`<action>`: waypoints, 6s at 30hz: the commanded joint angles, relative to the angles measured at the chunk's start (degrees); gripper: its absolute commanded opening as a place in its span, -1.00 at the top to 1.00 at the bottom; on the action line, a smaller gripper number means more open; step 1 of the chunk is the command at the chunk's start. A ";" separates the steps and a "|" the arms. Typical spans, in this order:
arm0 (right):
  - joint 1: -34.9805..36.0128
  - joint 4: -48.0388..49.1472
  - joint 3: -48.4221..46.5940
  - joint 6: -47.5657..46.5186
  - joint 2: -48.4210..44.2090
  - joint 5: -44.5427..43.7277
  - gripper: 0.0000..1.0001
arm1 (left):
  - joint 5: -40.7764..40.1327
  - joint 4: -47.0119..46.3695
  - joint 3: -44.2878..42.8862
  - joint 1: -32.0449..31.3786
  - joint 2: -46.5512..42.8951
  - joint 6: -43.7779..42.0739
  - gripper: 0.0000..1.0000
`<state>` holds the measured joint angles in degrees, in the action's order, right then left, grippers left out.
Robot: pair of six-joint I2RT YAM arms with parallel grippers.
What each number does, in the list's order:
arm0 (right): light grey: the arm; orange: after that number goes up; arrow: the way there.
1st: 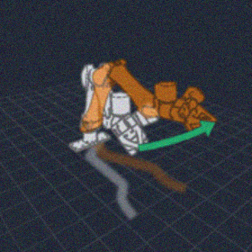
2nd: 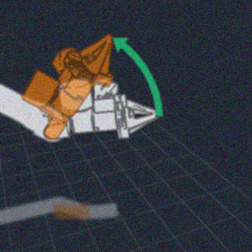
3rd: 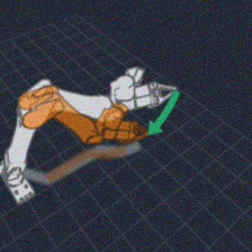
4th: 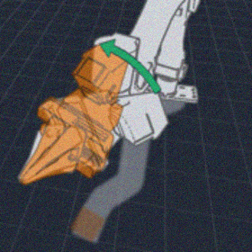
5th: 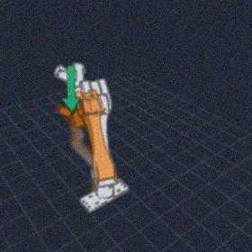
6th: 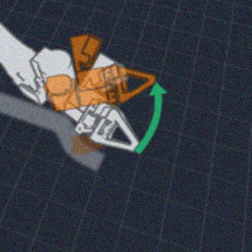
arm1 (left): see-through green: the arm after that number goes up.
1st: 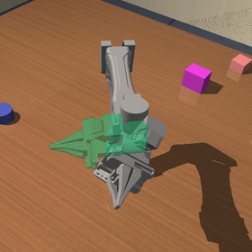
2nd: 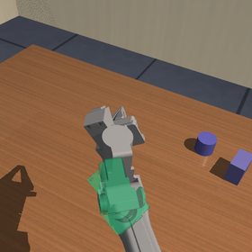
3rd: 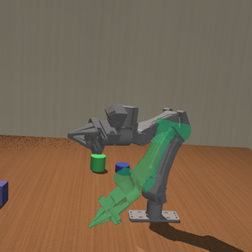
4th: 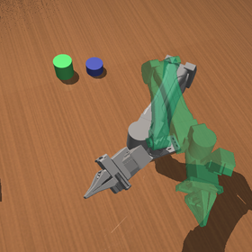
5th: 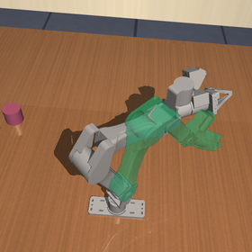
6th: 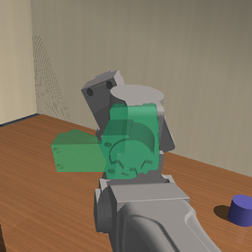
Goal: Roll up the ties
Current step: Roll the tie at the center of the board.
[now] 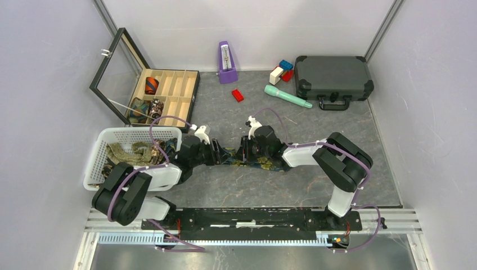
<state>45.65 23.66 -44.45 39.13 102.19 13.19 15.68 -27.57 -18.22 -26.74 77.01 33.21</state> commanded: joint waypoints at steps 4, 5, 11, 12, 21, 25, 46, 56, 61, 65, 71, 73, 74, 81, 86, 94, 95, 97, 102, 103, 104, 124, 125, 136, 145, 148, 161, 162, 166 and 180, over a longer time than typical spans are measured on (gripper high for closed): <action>-0.23 -0.79 0.20 -1.62 2.05 -1.01 0.36 | 3.83 -6.65 -0.09 -0.13 1.39 -0.30 -0.07; -0.21 -0.82 0.24 -1.73 1.96 -1.05 0.36 | 3.84 -6.94 -0.11 -0.09 1.56 -0.36 -0.05; -0.20 -0.94 0.16 -1.74 1.99 -0.94 0.36 | 4.47 -6.61 -0.24 -0.07 2.00 -0.73 0.13; -0.30 -0.98 0.13 -1.71 1.83 -0.94 0.36 | 4.53 -6.27 -0.23 -0.15 1.88 -0.90 0.16; -0.29 -2.85 0.45 -2.83 -1.70 -0.97 0.16 | -1.69 4.98 -2.15 -0.18 -2.26 -3.19 0.38; -0.47 -3.98 1.23 -3.40 -4.48 -1.30 0.08 | -4.84 10.20 -3.04 -0.34 -4.22 -4.25 0.41; -2.88 -8.60 7.12 -6.80 -15.66 -4.81 0.03 | -24.27 33.74 -14.70 -11.31 -3.90 -6.29 0.46; -6.30 -10.92 11.08 -7.95 -20.57 -7.18 0.03 | -35.13 44.36 -21.49 -16.79 -0.05 -6.19 0.46; -7.56 -12.57 11.56 -8.85 -22.26 -7.74 0.03 | -39.82 48.62 -24.48 -18.55 2.43 -5.60 0.46; -8.51 -12.97 13.00 -9.31 -24.38 -8.26 0.03 | -45.63 54.14 -28.46 -20.50 5.46 -4.68 0.47; -9.48 -13.55 13.42 -9.84 -25.58 -8.21 0.03 | -49.20 58.44 -31.63 -22.50 9.01 -3.41 0.47; -9.79 -13.90 13.63 -10.02 -25.99 -8.35 0.03 | -50.64 59.92 -32.64 -23.42 9.92 -2.89 0.47; -10.00 -13.95 13.76 -10.04 -26.30 -8.30 0.03 | -51.48 60.81 -33.21 -23.88 10.59 -2.63 0.47; -11.14 -14.26 15.14 -10.08 -27.89 -8.37 0.02 | -56.70 67.54 -37.87 -26.35 15.12 -1.01 0.47; -12.05 -14.61 15.96 -10.13 -28.80 -8.75 0.03 | -59.58 71.34 -40.72 -27.83 19.52 0.18 0.47; -13.55 -15.22 17.52 -10.32 -31.63 -9.43 0.03 | -61.09 73.98 -43.63 -29.86 25.58 1.59 0.49; -13.76 -15.29 17.63 -10.44 -31.84 -9.48 0.02 | -61.41 74.35 -44.18 -30.31 26.27 1.83 0.49; -14.08 -15.55 17.80 -10.56 -32.35 -9.48 0.02 | -61.85 75.30 -45.24 -30.92 27.91 2.48 0.49; -14.60 -15.85 18.16 -10.59 -33.47 -9.52 0.02 | -61.16 75.74 -47.20 -32.37 31.23 2.91 0.48; -14.72 -15.93 18.25 -10.63 -33.61 -9.48 0.02 | -60.85 75.74 -47.59 -32.65 31.92 2.91 0.48; -14.80 -16.01 18.31 -10.66 -33.74 -9.49 0.02 | -60.33 75.74 -47.84 -32.95 32.72 2.91 0.47; -15.51 -16.46 18.52 -10.71 -35.21 -8.97 0.02 | -50.84 72.46 -49.82 -33.72 34.75 1.56 -0.27; -15.54 -16.45 18.44 -10.67 -35.21 -8.87 0.01 | -50.77 72.48 -49.79 -33.75 34.49 1.57 -0.28; -15.47 -15.69 17.37 -10.43 -33.45 -8.02 0.01 | -50.13 75.19 -51.94 -33.86 31.32 0.80 -0.34; -15.42 -11.93 19.00 -9.51 -31.48 -4.85 0.04 | -50.05 75.91 -52.70 -33.88 30.42 0.70 -0.45; -15.24 -9.66 19.89 -8.94 -29.60 -3.19 0.07 | -50.05 76.05 -53.04 -33.83 30.35 0.48 -0.45; -13.60 -5.07 21.81 -8.04 -24.49 -1.23 0.12 | -50.62 78.31 -54.41 -33.94 30.80 1.20 -0.50; -13.57 -4.93 21.85 -8.12 -24.05 -1.10 0.13 | -50.66 78.28 -54.31 -33.99 30.51 1.32 -0.52; -13.57 -4.11 22.55 -8.27 -23.06 -1.27 0.15 | -50.84 78.29 -54.51 -34.09 30.21 1.07 -0.60; -13.56 -3.89 22.43 -8.29 -22.25 -2.03 0.18 | -50.23 78.47 -55.35 -34.51 27.46 -0.46 -0.84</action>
<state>31.88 19.27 -22.31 30.76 79.02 11.73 -36.69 51.35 -71.75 -60.62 107.94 31.90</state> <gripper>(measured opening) 0.414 0.907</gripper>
